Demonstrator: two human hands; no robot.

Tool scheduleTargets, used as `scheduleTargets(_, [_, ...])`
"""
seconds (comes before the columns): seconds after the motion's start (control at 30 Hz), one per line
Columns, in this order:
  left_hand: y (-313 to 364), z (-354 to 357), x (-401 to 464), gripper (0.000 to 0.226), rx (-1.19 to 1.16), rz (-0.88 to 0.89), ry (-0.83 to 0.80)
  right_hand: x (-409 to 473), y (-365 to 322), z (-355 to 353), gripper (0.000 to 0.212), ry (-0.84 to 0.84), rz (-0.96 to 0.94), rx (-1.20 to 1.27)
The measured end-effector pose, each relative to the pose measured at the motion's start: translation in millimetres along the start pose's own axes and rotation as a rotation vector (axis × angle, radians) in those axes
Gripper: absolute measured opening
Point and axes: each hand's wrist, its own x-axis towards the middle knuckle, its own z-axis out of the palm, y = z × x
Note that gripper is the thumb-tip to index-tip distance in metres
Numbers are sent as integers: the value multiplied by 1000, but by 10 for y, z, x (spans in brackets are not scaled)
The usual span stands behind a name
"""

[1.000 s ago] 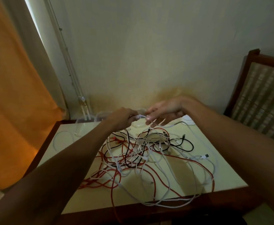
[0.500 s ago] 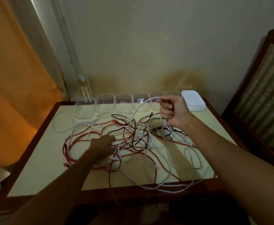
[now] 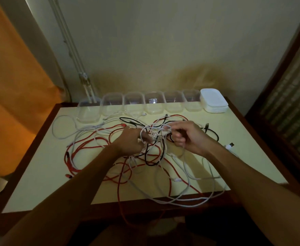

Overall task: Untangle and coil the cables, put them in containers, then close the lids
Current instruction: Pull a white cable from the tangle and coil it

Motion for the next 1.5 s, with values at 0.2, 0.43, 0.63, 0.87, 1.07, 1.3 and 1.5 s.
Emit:
scheduleTargets(0.2, [59, -157, 36, 10, -209, -47, 12, 73, -278, -115, 12, 204, -110, 767])
scheduleTargets(0.43, [335, -714, 155, 18, -741, -12, 522, -7, -406, -272, 24, 482, -89, -321])
scheduleTargets(0.63, [491, -1178, 471, 19, -368, 136, 263, 58, -1127, 68, 38, 412, -400, -728])
scheduleTargets(0.87, [555, -1125, 328, 22, -769, 25, 255, -20, -1440, 284, 23, 326, -412, -464])
scheduleTargets(1.07, [421, -663, 228, 30, -499, -22, 37, 0, -1619, 232, 25, 508, -554, 170])
scheduleTargets(1.3, [310, -879, 301, 26, -619, -81, 488, -26, -1224, -158, 21, 747, -249, -1197])
scheduleTargets(1.5, [526, -1527, 705, 18, -90, 84, 313, -100, -1691, 490, 91, 829, -500, -1618])
